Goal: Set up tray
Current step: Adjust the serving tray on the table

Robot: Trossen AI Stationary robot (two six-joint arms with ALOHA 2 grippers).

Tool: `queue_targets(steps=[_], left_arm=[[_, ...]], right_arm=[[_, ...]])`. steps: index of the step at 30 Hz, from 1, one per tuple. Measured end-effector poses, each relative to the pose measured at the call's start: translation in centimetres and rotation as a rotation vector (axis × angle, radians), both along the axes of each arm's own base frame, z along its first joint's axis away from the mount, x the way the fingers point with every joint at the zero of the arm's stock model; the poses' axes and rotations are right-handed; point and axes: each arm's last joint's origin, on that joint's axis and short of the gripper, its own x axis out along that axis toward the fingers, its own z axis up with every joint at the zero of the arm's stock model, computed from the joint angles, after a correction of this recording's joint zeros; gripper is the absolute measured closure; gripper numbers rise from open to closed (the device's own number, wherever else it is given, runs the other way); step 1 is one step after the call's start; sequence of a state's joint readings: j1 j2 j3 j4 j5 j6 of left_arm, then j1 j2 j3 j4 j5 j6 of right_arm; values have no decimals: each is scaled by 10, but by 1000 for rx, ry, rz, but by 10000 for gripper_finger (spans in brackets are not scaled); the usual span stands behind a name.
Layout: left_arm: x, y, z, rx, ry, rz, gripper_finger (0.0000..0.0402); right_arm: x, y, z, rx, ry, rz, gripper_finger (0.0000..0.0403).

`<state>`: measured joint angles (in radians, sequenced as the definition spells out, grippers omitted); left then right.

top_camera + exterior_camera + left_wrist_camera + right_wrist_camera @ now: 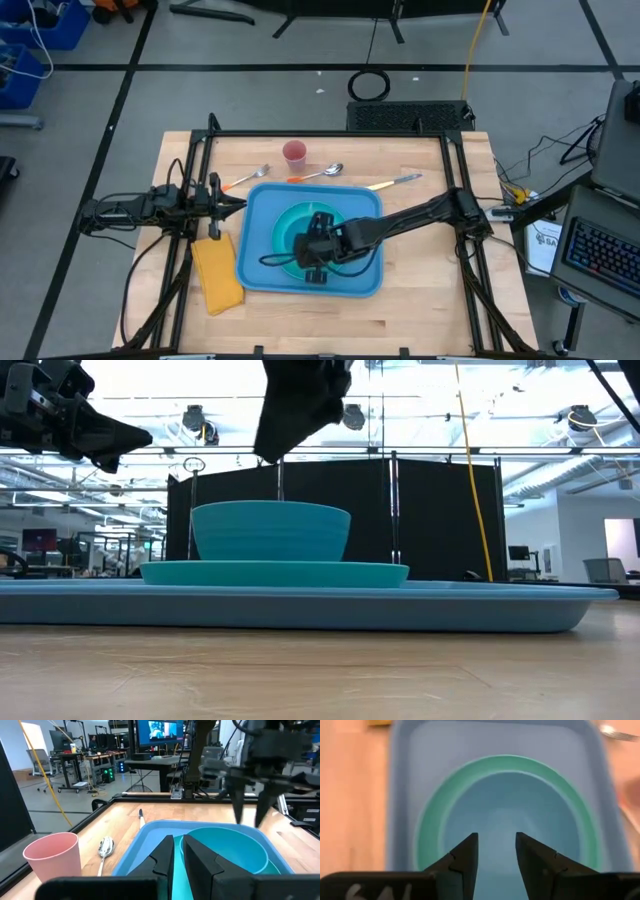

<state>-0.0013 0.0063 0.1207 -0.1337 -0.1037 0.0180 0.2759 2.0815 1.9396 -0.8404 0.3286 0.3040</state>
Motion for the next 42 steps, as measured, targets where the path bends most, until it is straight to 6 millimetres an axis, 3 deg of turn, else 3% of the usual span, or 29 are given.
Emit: queue_targets(steps=[8, 27, 35, 42], left_arm=[[0, 0, -1, -5, 6, -1, 355], [0, 0, -1, -22, 6, 0, 355], [0, 0, -1, -23, 6, 0, 355], [0, 0, -1, -23, 10, 0, 355]], right_arm=[[-20, -2, 7, -58, 38, -212, 282], [-75, 2, -56, -187, 281, -616, 282], [-94, 2, -75, -134, 335, -774, 282], [-122, -3, -77, 6, 222, -844, 282]])
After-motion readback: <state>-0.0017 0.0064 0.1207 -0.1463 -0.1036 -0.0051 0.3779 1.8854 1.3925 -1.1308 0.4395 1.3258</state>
